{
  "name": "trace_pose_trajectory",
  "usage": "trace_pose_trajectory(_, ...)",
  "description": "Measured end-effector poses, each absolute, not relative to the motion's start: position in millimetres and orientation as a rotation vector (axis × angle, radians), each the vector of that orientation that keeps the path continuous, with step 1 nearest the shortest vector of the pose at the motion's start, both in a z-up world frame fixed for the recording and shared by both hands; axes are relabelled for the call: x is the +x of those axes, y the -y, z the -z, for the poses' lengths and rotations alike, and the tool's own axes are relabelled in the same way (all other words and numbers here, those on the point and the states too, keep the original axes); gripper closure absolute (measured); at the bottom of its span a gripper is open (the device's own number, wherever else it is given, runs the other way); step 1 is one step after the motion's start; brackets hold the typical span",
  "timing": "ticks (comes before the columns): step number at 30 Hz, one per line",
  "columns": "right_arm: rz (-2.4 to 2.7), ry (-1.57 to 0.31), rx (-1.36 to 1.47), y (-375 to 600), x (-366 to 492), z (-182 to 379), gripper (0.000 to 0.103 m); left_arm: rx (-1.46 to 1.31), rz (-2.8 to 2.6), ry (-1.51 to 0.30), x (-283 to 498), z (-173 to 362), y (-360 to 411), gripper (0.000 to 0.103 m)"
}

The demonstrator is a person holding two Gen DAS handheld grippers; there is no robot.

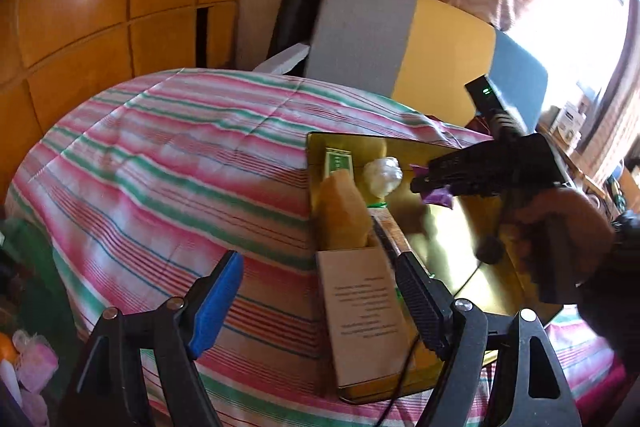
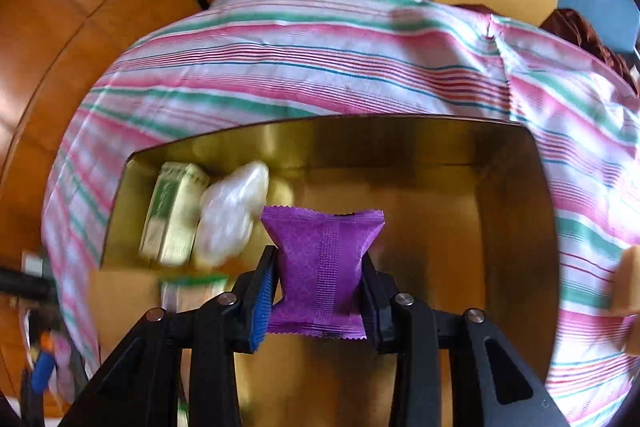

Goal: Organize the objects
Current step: 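Lower the purple sachet into the gold tray and open the right tool, then move the left tool to the yellow sponges while the right tool returns to the pile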

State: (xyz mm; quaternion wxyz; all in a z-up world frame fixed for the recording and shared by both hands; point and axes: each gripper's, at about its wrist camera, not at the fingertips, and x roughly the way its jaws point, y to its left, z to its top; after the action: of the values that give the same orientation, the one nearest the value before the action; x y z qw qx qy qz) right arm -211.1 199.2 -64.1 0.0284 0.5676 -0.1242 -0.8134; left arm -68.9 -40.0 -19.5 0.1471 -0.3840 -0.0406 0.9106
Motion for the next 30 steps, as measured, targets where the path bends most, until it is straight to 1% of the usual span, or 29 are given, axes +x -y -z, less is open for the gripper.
trace_pose_trajectory(2,2.491,0.445,1.755,-197.0,-220.1,72.4,0.065,-1.112,-2.62,0.128,-69.9,21.4,42.2,0.024)
trace_pose_trajectory(4,2.499,0.491,1.718,-195.8,-224.4,73.3,0.06,-1.117,-2.617,0.128,-70.1,22.7,42.3,0.024)
trace_pose_trajectory(5,2.498,0.503,1.704,-195.0,-224.3,72.3,0.06,-1.119,-2.617,0.121,-69.4,23.3,41.4,0.024)
trace_pose_trajectory(12,2.508,0.507,1.629,-205.0,-193.2,59.1,0.059,-1.107,-2.636,0.083,-65.0,21.9,36.2,0.022)
trace_pose_trajectory(14,2.522,0.504,1.589,-210.6,-180.4,51.6,0.057,-1.098,-2.651,0.074,-63.1,19.2,35.0,0.02)
trace_pose_trajectory(16,2.538,0.48,1.549,-214.4,-166.2,42.0,0.057,-1.092,-2.665,0.073,-61.9,16.7,35.2,0.019)
trace_pose_trajectory(22,2.603,0.308,1.443,-228.9,-117.6,16.9,0.056,-1.06,-2.686,0.042,-52.6,7.4,30.4,0.017)
trace_pose_trajectory(30,2.7,0.268,1.379,-274.4,-57.3,3.5,0.056,-1.01,-2.677,-0.036,-34.0,-0.9,9.9,0.015)
